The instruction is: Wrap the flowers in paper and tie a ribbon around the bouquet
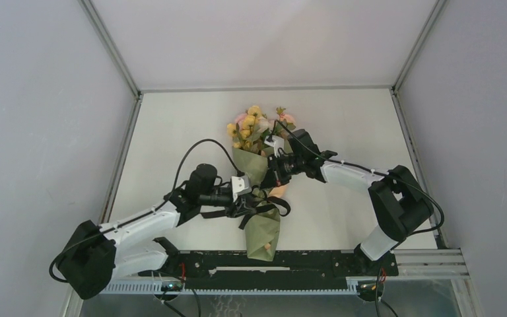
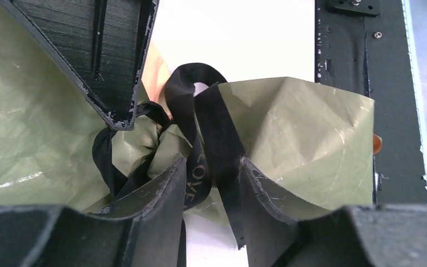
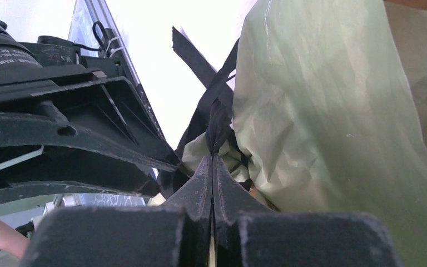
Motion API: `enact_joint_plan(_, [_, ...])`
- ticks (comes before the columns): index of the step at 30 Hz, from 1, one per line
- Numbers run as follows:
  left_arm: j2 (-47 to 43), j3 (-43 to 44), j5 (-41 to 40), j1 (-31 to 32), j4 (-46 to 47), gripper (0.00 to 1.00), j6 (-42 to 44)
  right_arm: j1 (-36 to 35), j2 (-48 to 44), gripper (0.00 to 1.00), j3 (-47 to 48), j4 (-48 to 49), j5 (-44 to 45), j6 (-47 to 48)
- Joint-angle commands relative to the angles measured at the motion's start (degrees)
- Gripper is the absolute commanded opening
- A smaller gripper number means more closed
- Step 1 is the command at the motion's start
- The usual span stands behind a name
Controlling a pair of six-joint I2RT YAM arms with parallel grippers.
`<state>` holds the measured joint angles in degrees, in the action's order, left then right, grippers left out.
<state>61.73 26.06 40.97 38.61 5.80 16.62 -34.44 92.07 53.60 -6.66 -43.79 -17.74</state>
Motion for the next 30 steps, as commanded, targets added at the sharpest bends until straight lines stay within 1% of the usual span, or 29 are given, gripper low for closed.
enact_joint_plan(1, [3.32, 3.54, -2.93, 0.72, 3.46, 0.43, -3.20, 0.42, -2.80, 0.00, -0.10, 3.44, -1.73, -1.52])
enact_joint_plan(3, [3.60, 3.14, -3.69, 0.90, 5.19, 0.41, -3.18, 0.66, -3.02, 0.00, -0.20, 3.07, -1.78, -1.34])
enact_joint_plan(5, [4.35, 3.47, -4.41, 1.28, 5.03, 0.41, -2.77, 0.98, -3.27, 0.00, -0.51, 3.49, -2.18, -1.56])
enact_joint_plan(10, [6.99, 4.80, -8.16, 1.69, 6.47, 0.35, -3.88, 1.39, -3.73, 0.00, -0.91, 3.54, -2.69, -1.66])
enact_joint_plan(12, [7.29, 5.40, -8.24, 1.65, 6.84, 0.34, -4.42, 1.39, -3.82, 0.00, -1.25, 3.74, -2.83, -1.84])
enact_joint_plan(15, [7.40, 5.91, -6.89, 1.78, 7.33, 0.28, -5.99, 1.49, -4.09, 0.00, -1.66, 4.18, -3.04, -2.27])
enact_joint_plan(18, [7.39, 6.25, -6.76, 1.85, 9.12, 0.19, -9.71, 1.56, -4.12, 0.00, -1.66, 4.49, -3.40, -2.75])
enact_joint_plan(21, [7.50, 6.54, -7.53, 1.91, 9.51, 0.16, -11.66, 1.52, -4.25, 0.00, -1.67, 4.87, -3.99, -3.36])
enact_joint_plan(23, [7.81, 6.54, -10.05, 1.91, 8.35, 0.12, -12.44, 1.59, -4.34, 0.00, -1.66, 4.96, -3.98, -3.66])
enact_joint_plan(27, [8.96, 7.04, -18.16, 1.91, 6.49, 0.02, -13.45, 1.51, -4.40, 0.00, -1.73, 5.29, -4.19, -4.38])
enact_joint_plan(30, [9.48, 7.18, -18.52, 2.01, 6.71, 0.01, -12.41, 1.56, -4.49, 0.00, -2.26, 6.03, -4.28, -5.04])
